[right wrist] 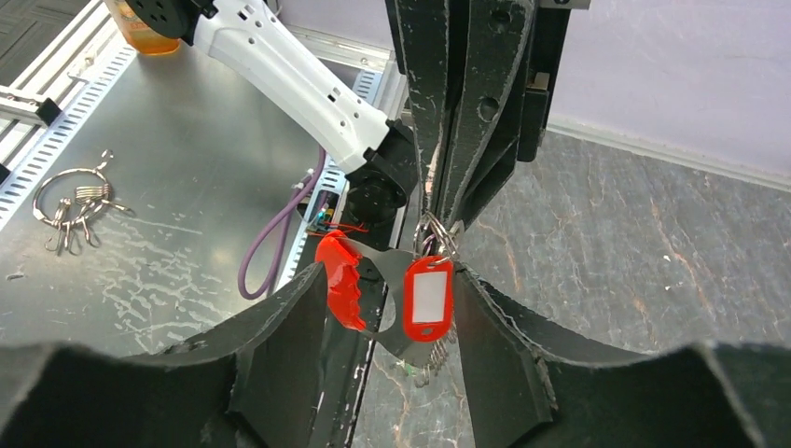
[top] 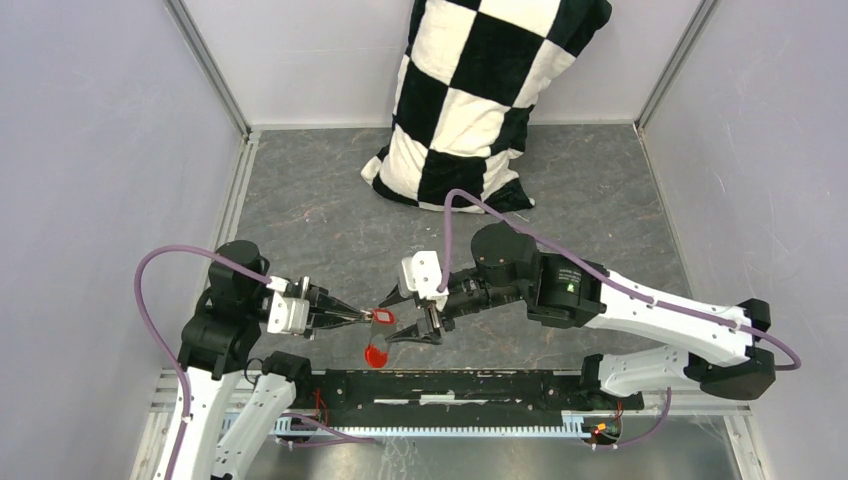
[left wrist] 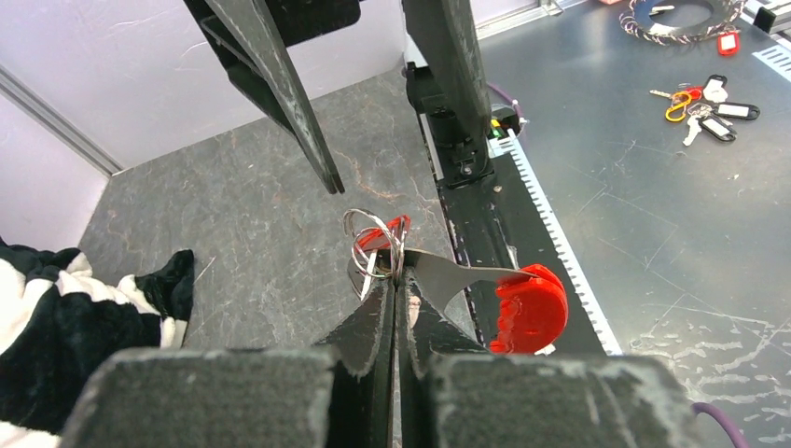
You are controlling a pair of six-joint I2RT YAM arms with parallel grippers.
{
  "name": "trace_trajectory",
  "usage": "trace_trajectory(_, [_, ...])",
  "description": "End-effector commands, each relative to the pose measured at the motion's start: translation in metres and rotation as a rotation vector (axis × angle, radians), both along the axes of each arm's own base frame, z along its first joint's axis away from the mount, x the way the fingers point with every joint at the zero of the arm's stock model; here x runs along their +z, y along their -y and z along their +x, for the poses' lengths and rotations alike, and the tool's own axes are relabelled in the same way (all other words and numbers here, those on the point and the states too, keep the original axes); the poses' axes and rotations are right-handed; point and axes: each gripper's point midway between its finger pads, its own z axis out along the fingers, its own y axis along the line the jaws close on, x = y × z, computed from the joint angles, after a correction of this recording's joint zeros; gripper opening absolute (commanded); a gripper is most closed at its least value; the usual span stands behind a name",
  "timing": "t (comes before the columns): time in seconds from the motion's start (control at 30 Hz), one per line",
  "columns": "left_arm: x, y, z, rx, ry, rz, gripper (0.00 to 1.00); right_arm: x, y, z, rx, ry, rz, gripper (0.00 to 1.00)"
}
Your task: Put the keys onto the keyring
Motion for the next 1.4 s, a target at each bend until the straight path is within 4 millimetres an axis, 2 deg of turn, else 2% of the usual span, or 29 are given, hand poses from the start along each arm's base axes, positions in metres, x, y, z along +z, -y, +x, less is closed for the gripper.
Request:
trace_trajectory(0.0, [0.016,-0.001,-0.007,-0.021,0.031,-0.021,0.02,0.015,-0.007,-0.001,-0.018,-0.002,0.046,0.57])
trace_trajectory(0.27, [0.017,-0.001,-0.008,-0.022,0.050,-0.025,0.02,0.008,-0.019,0.005,-0.050,0.014,0.012,0.54])
trace_trajectory(0.63, [0.015,-0.001,-0.008,-0.014,0.060,-0.023,0.02,0.012,-0.025,0.009,-0.068,0.046,0.010,0.51])
trace_trajectory(0.93, [0.015,-0.002,-0.011,-0.020,0.058,-0.025,0.02,0.017,-0.017,0.015,-0.086,0.125,-0.063,0.60])
trace_trajectory(1.07, [0.016,-0.002,-0.011,-0.019,0.058,-0.025,0.02,0.028,-0.001,0.021,-0.129,0.150,-0.051,0.58])
trace_trajectory(1.2, [0.017,-0.002,-0.011,-0.019,0.054,-0.025,0.02,0.035,0.009,0.011,-0.110,0.120,0.000,0.52])
trace_trajectory(1.37, [0.017,-0.001,-0.009,-0.016,0.050,-0.023,0.02,0.017,0.000,-0.010,-0.032,0.078,-0.033,0.47])
